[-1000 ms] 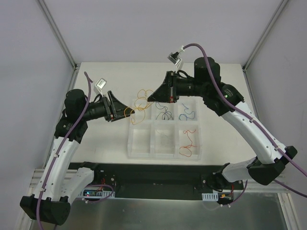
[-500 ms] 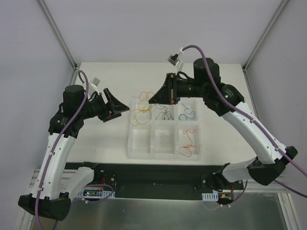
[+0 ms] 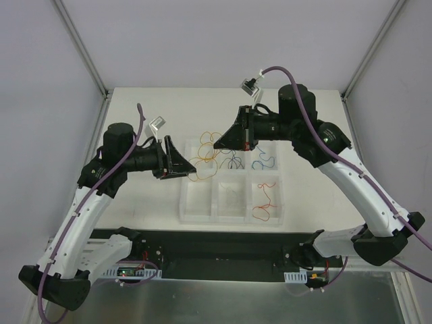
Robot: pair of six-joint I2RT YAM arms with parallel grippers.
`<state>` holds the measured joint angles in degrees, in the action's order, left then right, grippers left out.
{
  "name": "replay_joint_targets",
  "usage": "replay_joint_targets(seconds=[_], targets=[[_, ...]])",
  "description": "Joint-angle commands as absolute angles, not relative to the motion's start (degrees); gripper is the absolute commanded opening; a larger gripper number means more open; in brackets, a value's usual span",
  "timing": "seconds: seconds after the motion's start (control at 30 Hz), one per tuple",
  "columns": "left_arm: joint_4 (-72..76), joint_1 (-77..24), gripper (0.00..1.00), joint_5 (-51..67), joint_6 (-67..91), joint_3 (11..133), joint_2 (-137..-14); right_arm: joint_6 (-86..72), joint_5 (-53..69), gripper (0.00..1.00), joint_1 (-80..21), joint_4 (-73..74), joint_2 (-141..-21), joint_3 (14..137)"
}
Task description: Untangle the cables
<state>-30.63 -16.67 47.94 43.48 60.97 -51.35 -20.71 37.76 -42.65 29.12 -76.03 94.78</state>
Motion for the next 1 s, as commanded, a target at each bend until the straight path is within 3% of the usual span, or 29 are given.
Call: replay_joint_targets(seconds=[0.0, 0.2, 0.47, 0.73, 0.87, 0.97], targets=[[-27.86, -18.9, 0.46, 47.56, 44.03, 59.07, -50.71, -20.21, 38.41, 0.0, -42.1, 27.6, -74.53, 95.62], [-30.93, -18.9, 0.0, 34.3, 47.29, 54.76, -51.15, -23.2, 38.5, 0.0, -42.1, 25.4, -73.66, 96.59], [-38.4, -18.9, 0.0, 23.91, 40.88, 51.25, -55.19, -27.07, 37.79, 0.0, -41.84, 22.94, -73.48, 103.0], [-39.46, -18.81, 0.0, 24.34, 38.67, 45.79, -57.4, -31.2, 38.85, 0.0, -40.17, 18.46, -74.44, 105.74], [-39.03, -18.9, 0.0, 26.45, 37.18, 45.88, -54.33, -32.6, 37.53, 0.07, -39.46, 17.5, -74.0, 101.44], [-39.02, -18.9, 0.0, 26.9, 36.65, 44.92, -51.6, -39.0, 37.09, 0.14, -39.46, 8.3, -73.04, 96.0]])
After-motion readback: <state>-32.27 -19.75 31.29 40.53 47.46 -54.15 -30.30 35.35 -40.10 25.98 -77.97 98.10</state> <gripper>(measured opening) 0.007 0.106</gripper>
